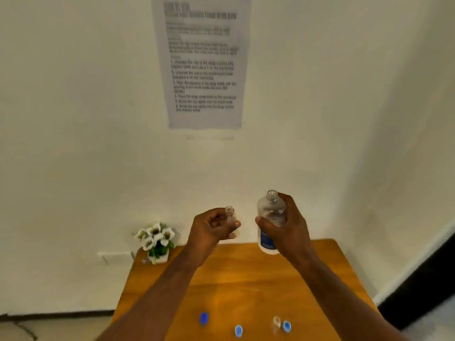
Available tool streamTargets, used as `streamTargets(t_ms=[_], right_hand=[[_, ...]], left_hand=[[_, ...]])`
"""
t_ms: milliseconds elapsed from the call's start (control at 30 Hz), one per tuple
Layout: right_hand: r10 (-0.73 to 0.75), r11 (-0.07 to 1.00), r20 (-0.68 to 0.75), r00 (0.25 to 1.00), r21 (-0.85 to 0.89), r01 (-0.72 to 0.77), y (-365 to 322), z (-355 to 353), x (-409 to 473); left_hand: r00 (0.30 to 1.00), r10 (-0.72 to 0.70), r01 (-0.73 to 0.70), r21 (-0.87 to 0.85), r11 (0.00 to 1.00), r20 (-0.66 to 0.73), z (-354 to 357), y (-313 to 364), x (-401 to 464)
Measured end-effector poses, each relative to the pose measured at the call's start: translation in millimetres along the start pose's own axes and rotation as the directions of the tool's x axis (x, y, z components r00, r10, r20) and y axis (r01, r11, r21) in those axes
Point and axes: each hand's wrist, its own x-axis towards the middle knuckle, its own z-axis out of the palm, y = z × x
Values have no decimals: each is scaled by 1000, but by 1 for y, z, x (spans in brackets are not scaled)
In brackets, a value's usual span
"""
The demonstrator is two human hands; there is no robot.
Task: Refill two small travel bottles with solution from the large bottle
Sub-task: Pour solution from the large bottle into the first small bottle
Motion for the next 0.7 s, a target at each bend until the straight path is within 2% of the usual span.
streamTargets(t_ms=[167, 300, 533, 700], right_hand=[[-170, 979, 19, 985, -109, 171, -74, -48, 38], [-306, 931, 51, 951, -192, 310, -124, -87, 58], [-450, 743, 176, 876, -471, 476, -179, -132, 61], [-524, 629, 219, 823, -551, 548, -196, -149, 60]], left_hand=[[980, 197, -197, 42, 980, -9, 30, 106, -2], [949, 314, -313, 28, 949, -22, 52, 163, -18], [901, 431, -430, 34, 902, -45, 85, 210, -46], [892, 450, -449, 54, 892, -27, 99, 225, -55]])
